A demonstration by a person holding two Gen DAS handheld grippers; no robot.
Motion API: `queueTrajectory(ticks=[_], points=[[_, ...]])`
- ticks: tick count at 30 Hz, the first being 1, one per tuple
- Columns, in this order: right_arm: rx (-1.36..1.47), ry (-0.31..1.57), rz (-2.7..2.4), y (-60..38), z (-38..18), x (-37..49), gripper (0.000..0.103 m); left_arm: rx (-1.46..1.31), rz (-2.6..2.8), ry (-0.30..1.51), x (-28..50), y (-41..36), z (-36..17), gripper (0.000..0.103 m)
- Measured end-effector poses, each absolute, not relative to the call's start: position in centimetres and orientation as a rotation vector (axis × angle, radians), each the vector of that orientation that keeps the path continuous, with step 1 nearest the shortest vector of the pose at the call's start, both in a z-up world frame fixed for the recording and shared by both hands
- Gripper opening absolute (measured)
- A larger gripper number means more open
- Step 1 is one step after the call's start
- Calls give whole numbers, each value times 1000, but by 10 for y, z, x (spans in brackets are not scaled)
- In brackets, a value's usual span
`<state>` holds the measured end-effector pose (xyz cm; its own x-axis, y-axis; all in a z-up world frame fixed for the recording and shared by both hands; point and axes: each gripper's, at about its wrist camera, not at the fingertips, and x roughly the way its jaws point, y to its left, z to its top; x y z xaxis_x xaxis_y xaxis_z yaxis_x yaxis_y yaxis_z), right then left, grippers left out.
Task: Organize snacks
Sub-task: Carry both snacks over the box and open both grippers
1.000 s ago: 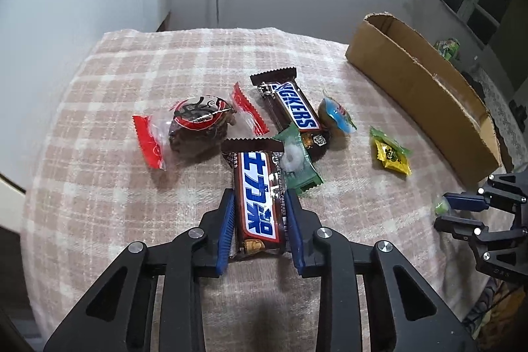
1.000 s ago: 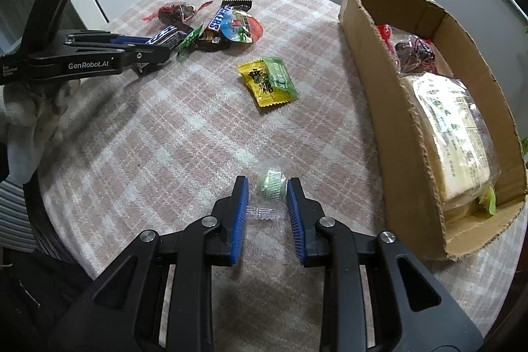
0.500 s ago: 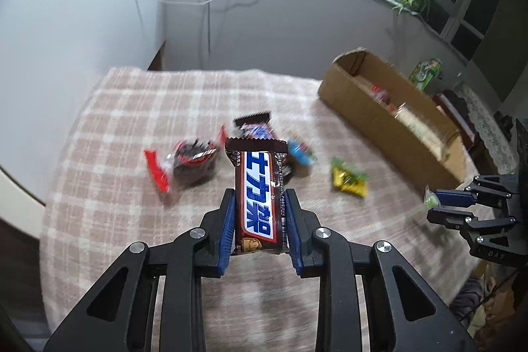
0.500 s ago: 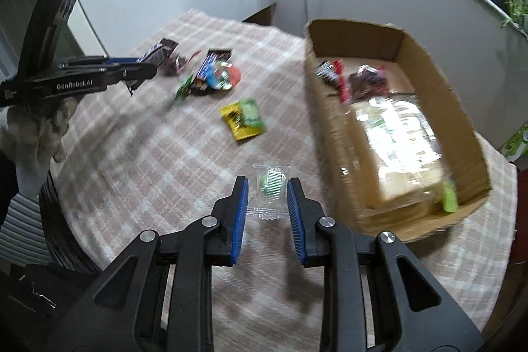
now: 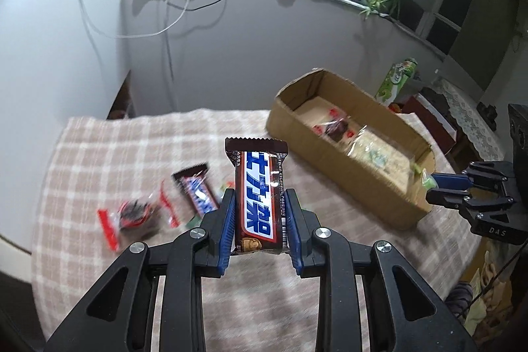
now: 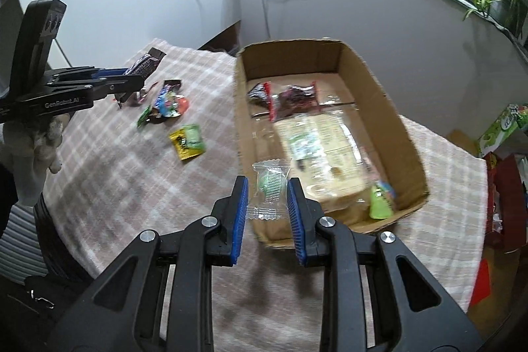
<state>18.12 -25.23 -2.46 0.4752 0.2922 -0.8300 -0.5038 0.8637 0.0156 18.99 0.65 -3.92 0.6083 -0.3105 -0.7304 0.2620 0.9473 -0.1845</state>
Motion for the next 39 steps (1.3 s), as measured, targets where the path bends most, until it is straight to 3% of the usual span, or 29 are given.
queueTrajectory(ticks=[39], points=[[-216,1002,430,-305,-39,269,25,55,-463,867,296,-98,-39,27]])
